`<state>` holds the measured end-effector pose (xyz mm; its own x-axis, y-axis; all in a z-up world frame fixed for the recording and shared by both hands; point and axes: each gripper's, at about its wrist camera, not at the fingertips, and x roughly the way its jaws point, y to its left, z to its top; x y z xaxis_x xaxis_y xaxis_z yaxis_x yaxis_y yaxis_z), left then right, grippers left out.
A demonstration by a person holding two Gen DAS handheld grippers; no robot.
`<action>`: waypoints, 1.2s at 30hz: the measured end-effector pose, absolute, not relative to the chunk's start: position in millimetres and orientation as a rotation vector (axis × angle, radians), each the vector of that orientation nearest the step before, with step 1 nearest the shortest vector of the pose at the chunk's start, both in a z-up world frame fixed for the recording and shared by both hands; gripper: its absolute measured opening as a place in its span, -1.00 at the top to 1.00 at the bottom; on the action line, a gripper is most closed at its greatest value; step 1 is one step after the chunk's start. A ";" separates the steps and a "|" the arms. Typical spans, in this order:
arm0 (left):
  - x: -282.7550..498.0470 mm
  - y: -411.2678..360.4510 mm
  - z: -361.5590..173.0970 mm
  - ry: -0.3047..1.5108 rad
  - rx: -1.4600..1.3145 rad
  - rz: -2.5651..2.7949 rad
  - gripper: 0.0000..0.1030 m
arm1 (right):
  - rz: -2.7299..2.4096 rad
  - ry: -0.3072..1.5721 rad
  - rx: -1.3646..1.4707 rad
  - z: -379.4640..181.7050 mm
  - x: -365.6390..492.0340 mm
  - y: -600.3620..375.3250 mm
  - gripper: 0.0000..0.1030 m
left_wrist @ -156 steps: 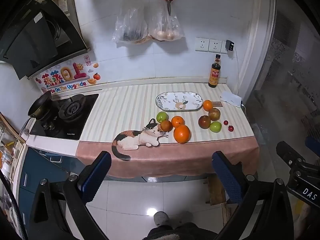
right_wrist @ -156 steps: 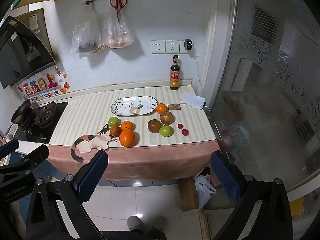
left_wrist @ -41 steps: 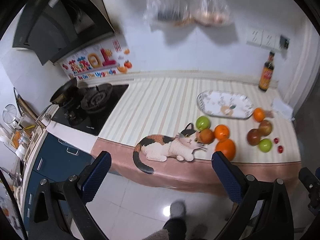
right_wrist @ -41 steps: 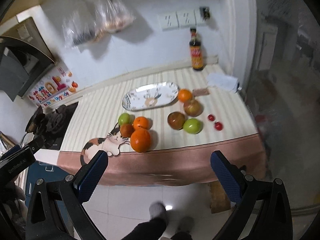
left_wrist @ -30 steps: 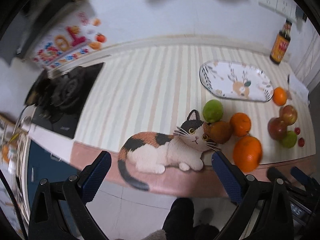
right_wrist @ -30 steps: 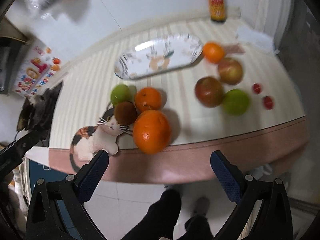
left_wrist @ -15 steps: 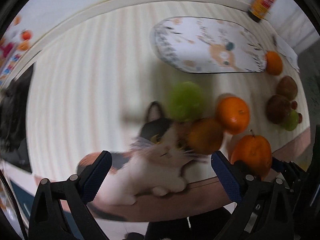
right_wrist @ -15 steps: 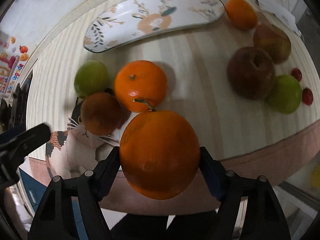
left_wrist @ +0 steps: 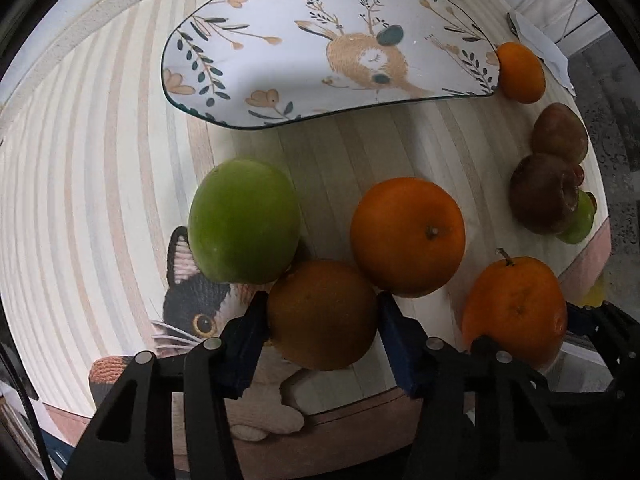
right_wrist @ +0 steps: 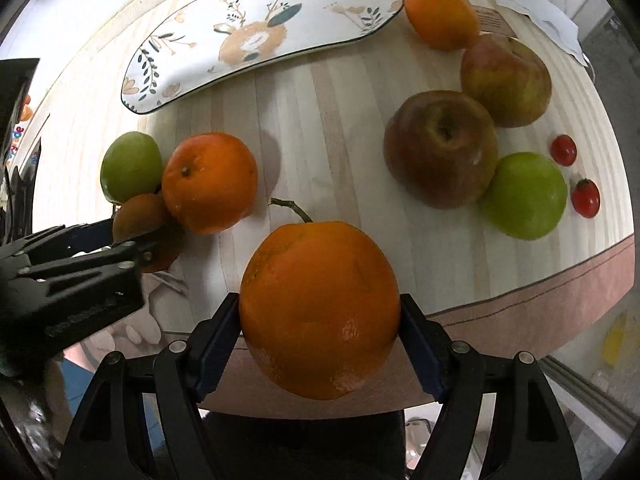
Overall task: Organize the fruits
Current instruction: 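Carry both fruits onto the white floral plate and open both tools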
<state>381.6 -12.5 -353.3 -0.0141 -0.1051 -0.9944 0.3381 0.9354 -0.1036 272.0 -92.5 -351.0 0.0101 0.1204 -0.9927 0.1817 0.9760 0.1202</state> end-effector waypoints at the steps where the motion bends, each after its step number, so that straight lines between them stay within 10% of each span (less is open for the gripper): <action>1: 381.6 -11.9 -353.7 1.548 0.182 -0.347 0.01 | -0.043 1.570 0.239 -351.5 275.7 -91.7 -0.54; 27: 395.2 43.7 -216.6 1.387 -0.120 -0.285 0.02 | 0.133 1.506 0.334 -266.4 360.4 -132.8 -0.51; 36: 519.2 37.5 -271.6 1.511 -0.308 -0.162 0.02 | 0.137 1.469 0.267 -275.2 471.7 -129.0 -0.51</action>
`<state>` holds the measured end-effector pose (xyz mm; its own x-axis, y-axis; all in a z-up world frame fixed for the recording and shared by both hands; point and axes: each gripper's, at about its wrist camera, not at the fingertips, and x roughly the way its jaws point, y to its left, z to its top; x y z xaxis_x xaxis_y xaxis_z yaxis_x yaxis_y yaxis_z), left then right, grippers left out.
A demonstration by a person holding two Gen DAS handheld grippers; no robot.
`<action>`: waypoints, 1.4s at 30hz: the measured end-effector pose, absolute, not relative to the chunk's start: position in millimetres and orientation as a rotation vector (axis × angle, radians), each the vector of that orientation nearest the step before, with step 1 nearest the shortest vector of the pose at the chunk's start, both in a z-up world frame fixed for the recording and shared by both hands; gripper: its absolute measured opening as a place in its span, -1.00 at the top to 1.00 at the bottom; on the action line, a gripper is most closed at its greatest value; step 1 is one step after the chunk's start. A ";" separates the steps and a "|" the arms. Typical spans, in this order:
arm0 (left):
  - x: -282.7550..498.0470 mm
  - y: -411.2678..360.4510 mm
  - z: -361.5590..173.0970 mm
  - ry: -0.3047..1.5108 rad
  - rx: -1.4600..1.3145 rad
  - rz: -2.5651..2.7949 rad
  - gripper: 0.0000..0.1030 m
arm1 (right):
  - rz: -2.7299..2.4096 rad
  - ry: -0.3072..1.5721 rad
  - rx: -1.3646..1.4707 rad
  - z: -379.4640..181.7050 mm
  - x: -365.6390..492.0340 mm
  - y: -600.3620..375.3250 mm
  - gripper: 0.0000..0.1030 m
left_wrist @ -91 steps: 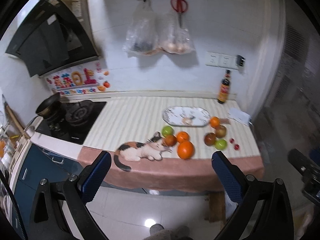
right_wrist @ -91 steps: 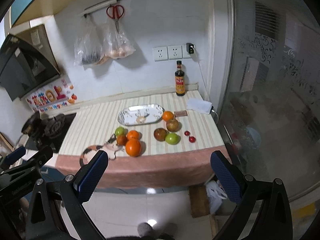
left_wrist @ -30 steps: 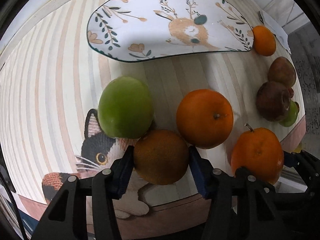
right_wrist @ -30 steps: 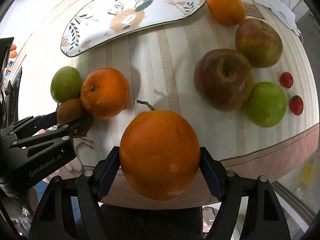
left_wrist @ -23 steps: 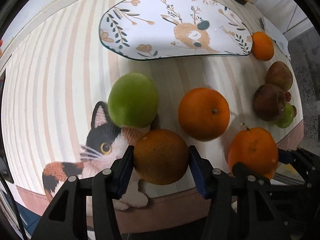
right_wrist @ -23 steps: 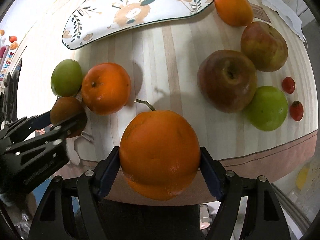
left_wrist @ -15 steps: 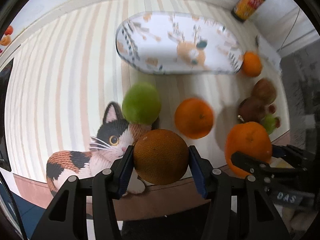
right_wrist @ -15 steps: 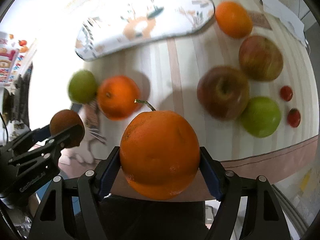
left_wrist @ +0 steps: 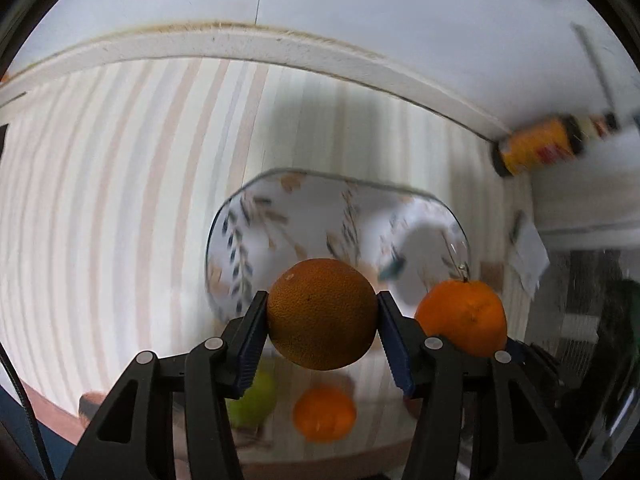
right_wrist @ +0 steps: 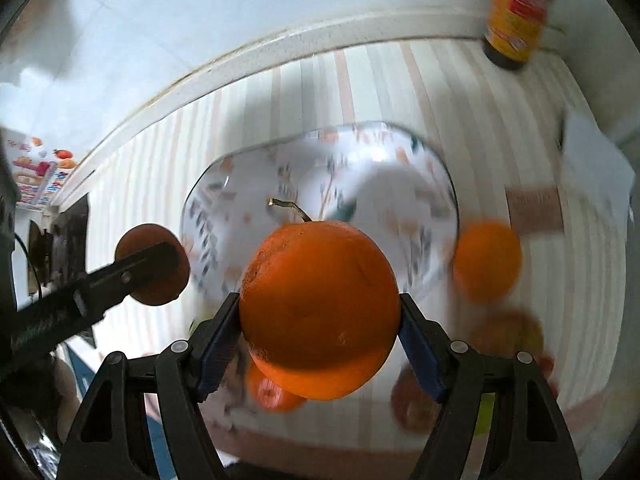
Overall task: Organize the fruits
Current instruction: 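Carry both fruits onto the white floral plate and open both tools, then lift both open tools away from the plate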
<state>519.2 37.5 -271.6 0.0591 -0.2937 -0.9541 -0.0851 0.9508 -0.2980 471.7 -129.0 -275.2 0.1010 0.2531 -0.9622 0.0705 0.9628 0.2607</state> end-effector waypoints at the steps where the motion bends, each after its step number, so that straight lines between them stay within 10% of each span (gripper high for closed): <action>1: 527.8 36.7 -280.0 1.524 -0.314 -0.149 0.02 | 0.137 1.473 0.241 -282.4 484.9 -124.6 -0.51; 19: 569.8 35.0 -339.6 1.690 -0.358 -0.092 0.00 | 0.154 1.610 0.170 -360.5 570.7 -117.9 -0.54; 24: 572.6 29.8 -332.6 1.653 -0.304 -0.085 -0.65 | 0.136 1.627 0.171 -358.1 573.2 -120.3 -0.87; 42: 503.3 54.7 -269.1 1.491 -0.150 -0.070 -0.66 | 0.066 1.548 0.116 -309.1 501.4 -129.5 -0.87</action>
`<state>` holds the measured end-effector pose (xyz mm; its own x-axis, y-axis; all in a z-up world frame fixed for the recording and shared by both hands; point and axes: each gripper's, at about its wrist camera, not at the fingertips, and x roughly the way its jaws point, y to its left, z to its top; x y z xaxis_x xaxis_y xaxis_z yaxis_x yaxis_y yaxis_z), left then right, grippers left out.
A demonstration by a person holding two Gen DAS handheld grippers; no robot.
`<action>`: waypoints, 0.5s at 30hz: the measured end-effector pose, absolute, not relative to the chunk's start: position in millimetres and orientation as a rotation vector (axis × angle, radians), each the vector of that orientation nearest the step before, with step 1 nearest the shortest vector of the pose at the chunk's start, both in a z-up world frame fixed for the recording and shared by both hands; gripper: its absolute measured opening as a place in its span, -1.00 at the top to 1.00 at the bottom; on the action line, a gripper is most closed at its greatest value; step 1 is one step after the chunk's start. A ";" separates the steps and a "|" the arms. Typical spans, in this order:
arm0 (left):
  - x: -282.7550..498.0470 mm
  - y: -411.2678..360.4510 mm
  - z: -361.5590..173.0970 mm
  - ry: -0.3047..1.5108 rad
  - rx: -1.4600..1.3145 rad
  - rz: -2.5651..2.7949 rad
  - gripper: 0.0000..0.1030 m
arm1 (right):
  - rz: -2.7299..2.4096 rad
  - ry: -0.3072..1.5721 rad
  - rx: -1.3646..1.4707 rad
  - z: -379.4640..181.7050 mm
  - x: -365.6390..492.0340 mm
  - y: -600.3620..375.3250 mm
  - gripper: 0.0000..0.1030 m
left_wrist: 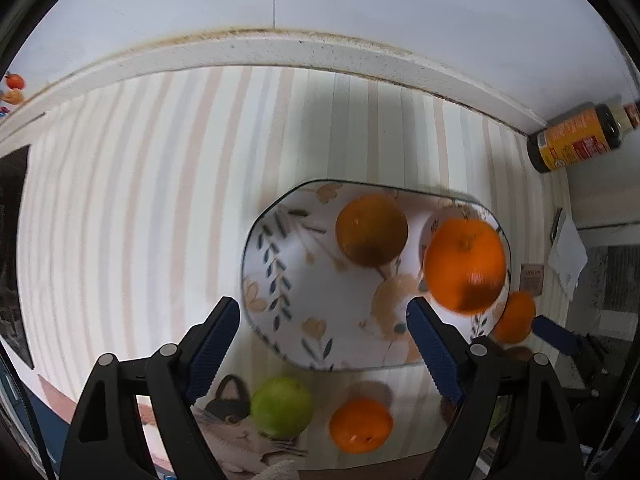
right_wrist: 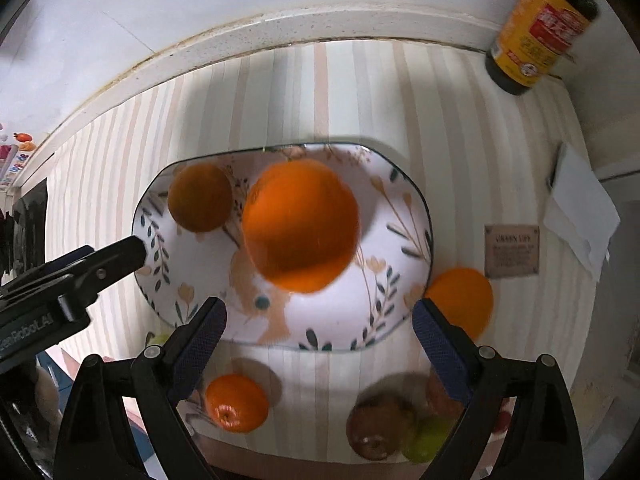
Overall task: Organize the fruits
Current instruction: 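Lift both open tools away from the plate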
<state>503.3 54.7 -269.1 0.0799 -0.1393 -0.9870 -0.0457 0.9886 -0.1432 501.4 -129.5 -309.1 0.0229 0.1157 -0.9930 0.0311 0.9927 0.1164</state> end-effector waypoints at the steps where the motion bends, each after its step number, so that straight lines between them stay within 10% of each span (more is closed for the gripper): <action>1: 497.0 55.3 -264.9 1.477 -0.142 -0.069 -0.65 | 0.062 1.536 0.113 -304.6 494.0 -130.5 -0.87; 15: 417.2 52.1 -197.0 1.274 -0.073 -0.062 -0.65 | 0.059 1.381 0.089 -237.7 421.7 -127.9 -0.87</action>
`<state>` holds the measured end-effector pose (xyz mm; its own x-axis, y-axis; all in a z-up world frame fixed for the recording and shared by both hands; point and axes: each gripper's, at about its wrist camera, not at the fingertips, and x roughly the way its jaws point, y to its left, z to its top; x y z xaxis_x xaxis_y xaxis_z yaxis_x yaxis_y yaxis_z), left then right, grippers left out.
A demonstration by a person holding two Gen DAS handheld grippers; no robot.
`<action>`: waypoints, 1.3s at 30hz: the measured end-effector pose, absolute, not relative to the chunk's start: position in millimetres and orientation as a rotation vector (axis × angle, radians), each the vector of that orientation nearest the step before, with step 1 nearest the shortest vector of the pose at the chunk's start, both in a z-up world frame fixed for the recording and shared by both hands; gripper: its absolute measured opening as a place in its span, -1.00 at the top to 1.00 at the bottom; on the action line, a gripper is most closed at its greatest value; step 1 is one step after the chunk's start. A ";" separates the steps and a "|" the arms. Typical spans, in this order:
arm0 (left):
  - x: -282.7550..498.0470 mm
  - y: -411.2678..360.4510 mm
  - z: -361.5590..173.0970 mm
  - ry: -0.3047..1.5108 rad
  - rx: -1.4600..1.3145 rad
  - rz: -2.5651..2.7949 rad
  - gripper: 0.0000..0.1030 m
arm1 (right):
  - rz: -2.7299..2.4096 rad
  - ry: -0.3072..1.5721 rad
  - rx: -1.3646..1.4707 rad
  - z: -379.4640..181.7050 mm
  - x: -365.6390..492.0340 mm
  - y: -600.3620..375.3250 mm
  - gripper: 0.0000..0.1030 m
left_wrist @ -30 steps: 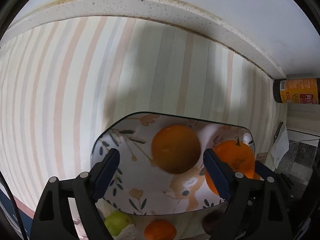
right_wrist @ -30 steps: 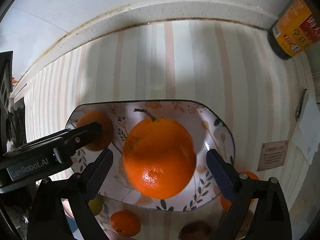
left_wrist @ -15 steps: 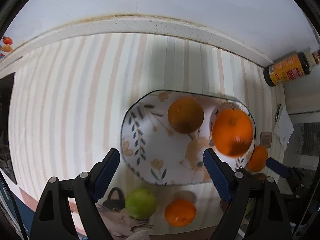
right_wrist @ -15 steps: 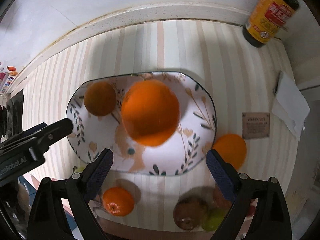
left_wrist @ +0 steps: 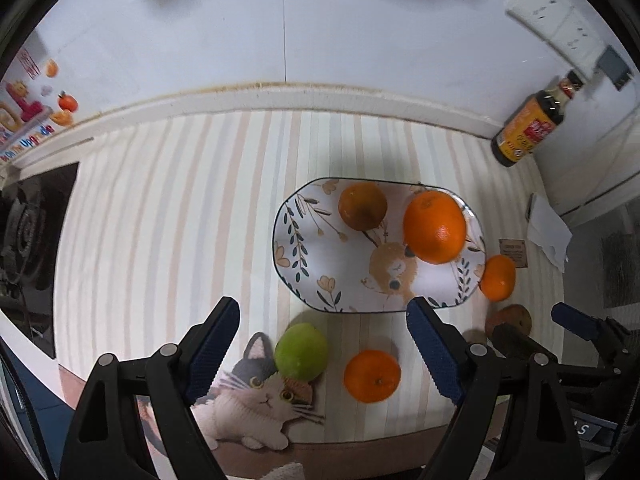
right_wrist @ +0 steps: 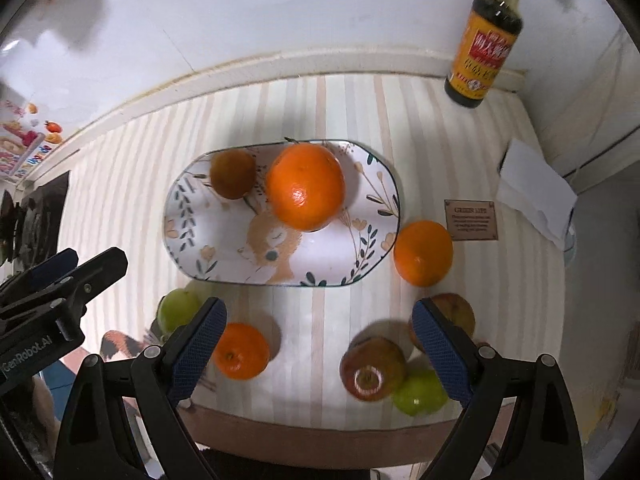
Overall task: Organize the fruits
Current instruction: 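Lift both open tools away from the plate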
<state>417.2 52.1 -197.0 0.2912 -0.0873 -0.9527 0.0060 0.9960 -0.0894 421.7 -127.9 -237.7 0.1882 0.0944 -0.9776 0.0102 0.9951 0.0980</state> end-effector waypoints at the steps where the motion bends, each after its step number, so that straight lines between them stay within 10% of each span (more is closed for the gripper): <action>1: 412.4 53.6 -190.7 1.263 -0.074 -0.066 -0.65 | 0.064 1.367 0.089 -230.6 415.4 -127.6 -0.87; 26: 317.7 55.8 -124.1 1.114 -0.087 -0.084 -0.66 | 0.087 1.135 0.112 -115.7 310.3 -128.3 -0.87; 39: 332.8 56.0 -201.2 1.254 -0.081 -0.055 -0.98 | -0.013 1.300 0.363 -221.8 328.6 -203.4 -0.87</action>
<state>332.8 56.0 -201.2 0.3112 -0.0859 -0.9464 -0.0027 0.9958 -0.0913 328.6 -203.4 -221.8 0.2757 0.1931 -0.9416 0.2116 0.9434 0.2554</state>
